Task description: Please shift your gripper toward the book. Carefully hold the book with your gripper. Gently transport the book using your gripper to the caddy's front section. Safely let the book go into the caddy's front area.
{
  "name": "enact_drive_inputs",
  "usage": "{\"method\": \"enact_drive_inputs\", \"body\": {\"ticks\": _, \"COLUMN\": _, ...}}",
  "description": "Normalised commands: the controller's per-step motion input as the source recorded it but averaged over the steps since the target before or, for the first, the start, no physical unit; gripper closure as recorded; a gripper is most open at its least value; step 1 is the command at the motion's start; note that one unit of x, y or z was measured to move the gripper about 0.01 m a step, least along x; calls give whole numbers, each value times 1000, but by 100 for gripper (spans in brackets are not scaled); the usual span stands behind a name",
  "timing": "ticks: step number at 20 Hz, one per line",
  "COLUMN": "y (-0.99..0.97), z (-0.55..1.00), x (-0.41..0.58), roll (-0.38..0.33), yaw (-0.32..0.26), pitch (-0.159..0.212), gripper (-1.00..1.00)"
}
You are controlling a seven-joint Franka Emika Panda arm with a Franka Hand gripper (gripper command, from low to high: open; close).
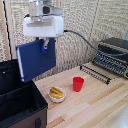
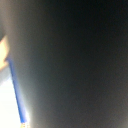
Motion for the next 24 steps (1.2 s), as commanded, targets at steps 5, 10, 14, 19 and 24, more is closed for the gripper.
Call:
{"method": "enact_drive_inputs", "body": {"ticks": 5, "y": 881, "z": 0, "x": -51, "roll": 0, "yaw": -77, "pitch": 0, "gripper": 100}}
{"method": "enact_drive_inputs", "body": {"ticks": 10, "y": 881, "z": 0, "x": -41, "roll": 0, "yaw": -69, "pitch": 2, "gripper": 100}}
{"method": "enact_drive_inputs", "body": {"ticks": 14, "y": 863, "z": 2, "x": -27, "roll": -2, "yaw": -73, "pitch": 23, "gripper": 100}}
{"method": "enact_drive_inputs", "body": {"ticks": 19, "y": 730, "z": 2, "x": 69, "roll": -19, "yaw": -106, "pitch": 26, "gripper": 100}}
{"method": "enact_drive_inputs", "body": {"ticks": 24, "y": -131, "z": 0, "x": 421, "roll": 6, "yaw": -46, "pitch": -37, "gripper": -100}}
